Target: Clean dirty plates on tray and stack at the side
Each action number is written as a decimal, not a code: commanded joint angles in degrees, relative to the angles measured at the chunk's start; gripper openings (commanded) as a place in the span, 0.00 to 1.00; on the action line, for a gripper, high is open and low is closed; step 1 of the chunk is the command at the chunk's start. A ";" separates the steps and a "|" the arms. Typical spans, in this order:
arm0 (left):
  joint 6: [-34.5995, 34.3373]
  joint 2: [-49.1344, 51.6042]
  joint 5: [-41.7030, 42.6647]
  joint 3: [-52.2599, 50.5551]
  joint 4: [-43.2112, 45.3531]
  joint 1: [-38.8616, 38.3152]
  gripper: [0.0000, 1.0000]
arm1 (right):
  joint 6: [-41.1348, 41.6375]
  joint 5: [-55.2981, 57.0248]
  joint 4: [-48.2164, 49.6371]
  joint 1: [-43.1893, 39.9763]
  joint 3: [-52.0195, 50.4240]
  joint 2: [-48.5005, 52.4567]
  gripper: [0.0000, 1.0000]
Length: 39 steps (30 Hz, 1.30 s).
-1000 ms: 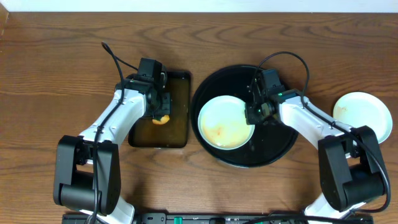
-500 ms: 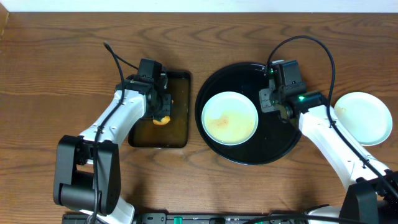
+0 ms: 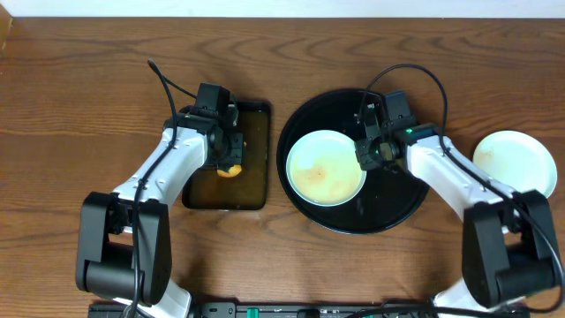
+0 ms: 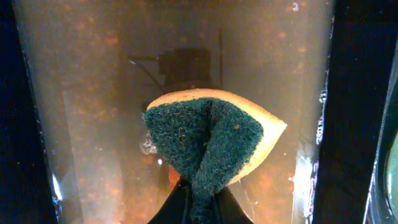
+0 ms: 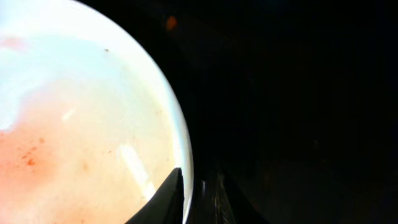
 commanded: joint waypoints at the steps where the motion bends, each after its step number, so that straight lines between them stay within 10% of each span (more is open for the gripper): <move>1: 0.31 0.33 0.55 -0.28 0.02 0.09 0.07 | -2.60 -6.82 0.35 -0.26 0.76 2.80 0.18; 7: 0.31 0.33 0.55 -0.28 0.02 0.09 0.07 | -2.56 -8.72 0.24 -0.22 0.76 6.43 0.01; 30: 0.31 0.33 0.55 -0.28 0.24 0.09 0.08 | -2.95 -7.02 0.31 -2.43 0.83 -7.58 0.01; 35: 0.28 0.33 0.55 -0.28 0.24 0.09 0.08 | 0.04 -12.50 -2.86 -3.76 0.83 -4.24 0.29; 39: 0.28 0.33 0.55 -0.28 0.24 0.09 0.08 | 1.62 -16.11 -3.28 -5.27 0.83 0.87 0.27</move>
